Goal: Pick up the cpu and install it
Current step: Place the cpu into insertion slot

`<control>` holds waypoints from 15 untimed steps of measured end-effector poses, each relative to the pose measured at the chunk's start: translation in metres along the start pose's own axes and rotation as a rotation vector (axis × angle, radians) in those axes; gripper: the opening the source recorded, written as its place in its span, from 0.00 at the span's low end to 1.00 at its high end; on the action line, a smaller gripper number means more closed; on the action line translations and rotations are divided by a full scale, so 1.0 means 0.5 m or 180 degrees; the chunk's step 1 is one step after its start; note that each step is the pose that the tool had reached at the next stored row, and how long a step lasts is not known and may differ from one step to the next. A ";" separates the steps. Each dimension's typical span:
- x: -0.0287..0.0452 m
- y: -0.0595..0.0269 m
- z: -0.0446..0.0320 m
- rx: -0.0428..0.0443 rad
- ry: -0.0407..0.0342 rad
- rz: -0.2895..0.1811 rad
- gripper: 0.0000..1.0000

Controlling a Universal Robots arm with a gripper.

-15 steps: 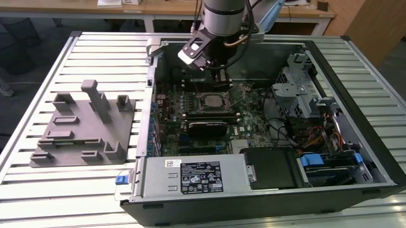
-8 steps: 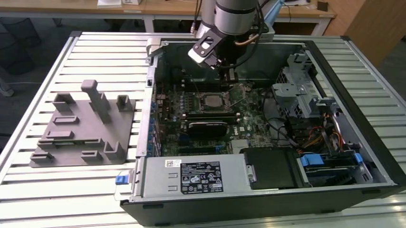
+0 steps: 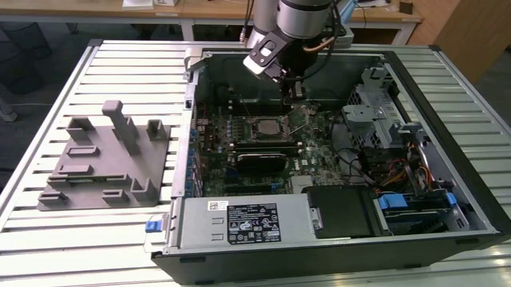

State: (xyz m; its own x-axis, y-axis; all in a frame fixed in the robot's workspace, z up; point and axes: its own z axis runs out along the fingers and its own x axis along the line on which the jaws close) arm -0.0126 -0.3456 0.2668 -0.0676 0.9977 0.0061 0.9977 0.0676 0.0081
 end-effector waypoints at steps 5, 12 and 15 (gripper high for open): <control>-0.001 0.019 0.000 0.0003 0.0000 0.0000 0.11; -0.003 0.043 0.000 0.0009 0.0000 -0.0001 0.11; -0.004 0.053 0.001 0.0011 0.0001 -0.0001 0.11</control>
State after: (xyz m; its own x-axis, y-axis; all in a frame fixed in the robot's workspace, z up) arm 0.0137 -0.3456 0.2668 -0.0678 0.9977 0.0062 0.9977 0.0678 0.0047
